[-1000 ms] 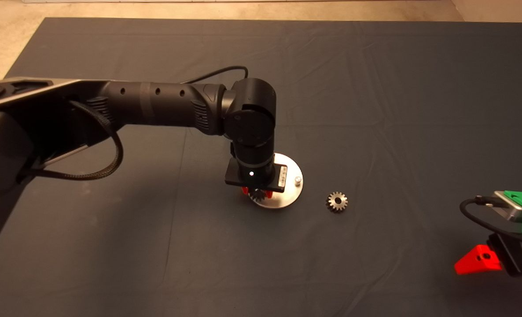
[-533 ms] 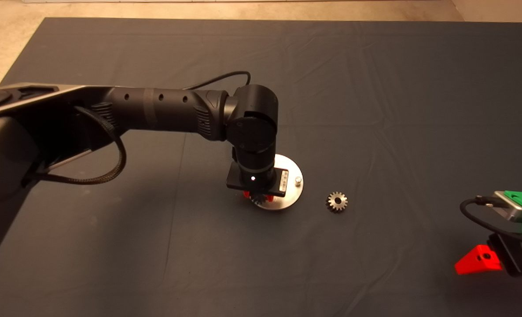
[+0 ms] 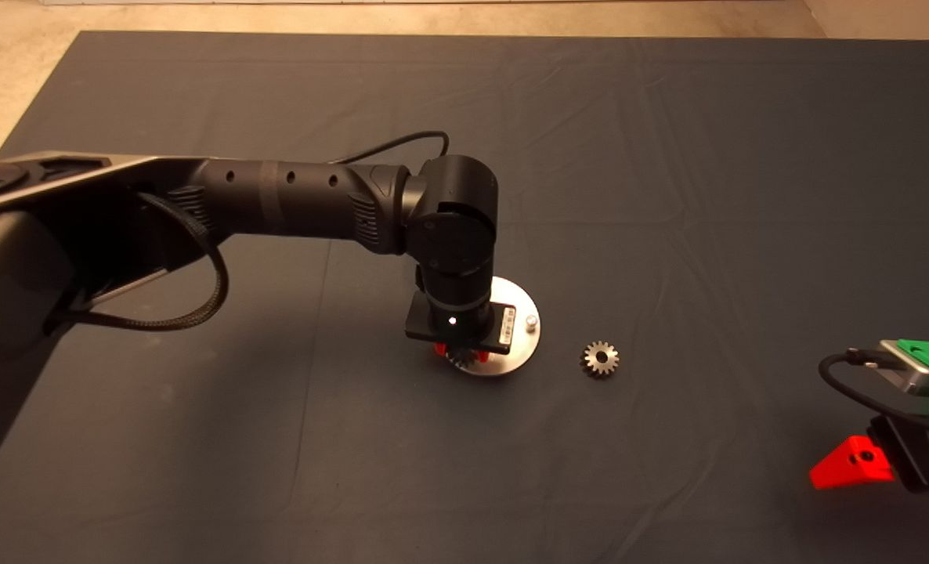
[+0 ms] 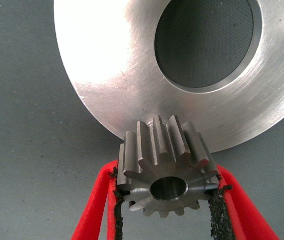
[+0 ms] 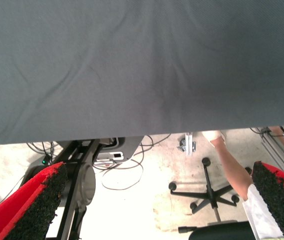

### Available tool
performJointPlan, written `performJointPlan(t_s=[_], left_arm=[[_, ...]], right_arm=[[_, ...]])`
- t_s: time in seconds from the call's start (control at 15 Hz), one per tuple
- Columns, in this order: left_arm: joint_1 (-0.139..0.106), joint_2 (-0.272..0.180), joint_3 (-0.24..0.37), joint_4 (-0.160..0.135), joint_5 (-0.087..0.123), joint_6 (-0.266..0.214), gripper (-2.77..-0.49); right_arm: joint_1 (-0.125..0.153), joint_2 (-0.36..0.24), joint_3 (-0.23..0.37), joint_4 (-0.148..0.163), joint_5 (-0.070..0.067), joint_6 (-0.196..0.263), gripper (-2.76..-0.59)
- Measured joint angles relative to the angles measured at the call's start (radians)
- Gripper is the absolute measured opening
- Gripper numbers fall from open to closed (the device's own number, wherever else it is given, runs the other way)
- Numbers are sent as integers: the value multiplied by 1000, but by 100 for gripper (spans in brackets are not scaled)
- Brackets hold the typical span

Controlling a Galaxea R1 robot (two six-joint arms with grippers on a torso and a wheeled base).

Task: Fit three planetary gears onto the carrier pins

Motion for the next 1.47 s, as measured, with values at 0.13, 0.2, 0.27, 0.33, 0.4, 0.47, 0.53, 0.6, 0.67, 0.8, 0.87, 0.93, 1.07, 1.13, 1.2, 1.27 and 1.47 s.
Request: performJointPlan(t_s=[0.13,0.2,0.27,0.33,0.4,0.47,0.53,0.6,0.67,0.8,0.87,0.93,1.07,1.13,1.2,1.27,1.47], left_arm=[[0,0,0,0,0,0,-233],[0,0,0,0,0,1,-229],[0,0,0,-4,0,1,-224],[0,0,0,-6,0,1,-224],[0,0,0,-7,0,1,-221],[0,0,1,-6,0,1,-212],[0,0,1,-6,0,1,-210],[0,-2,4,-6,0,1,-208],[0,-10,12,-7,-2,4,-196],[-10,-61,45,-9,-8,11,-194],[-32,-103,63,-14,-8,15,-186],[-75,-154,75,-18,-8,29,-179],[-173,-299,106,-34,-8,77,-179],[-196,-385,130,-53,-7,97,-169],[-201,-460,169,-79,0,107,-166],[-198,-518,228,-110,13,116,-166],[-208,-593,434,-223,4,112,-166]], right_arm=[[0,0,0,0,0,0,-60],[0,0,0,0,0,0,-60],[0,0,0,0,0,0,-60],[0,0,0,0,0,0,-60],[0,0,0,0,0,0,-60],[0,0,0,0,0,0,-60],[0,0,0,0,0,0,-60],[0,0,0,0,0,0,-60],[0,0,0,0,0,0,-60],[0,-1,0,0,1,0,-60],[0,-2,0,0,0,0,-60],[0,-2,0,0,0,0,-60],[0,-2,0,0,1,0,-60],[0,-3,0,0,-1,0,-60],[0,-3,0,0,-1,0,-60],[0,-1,0,0,-1,0,-60],[0,19,-15,0,5,-11,-60]])
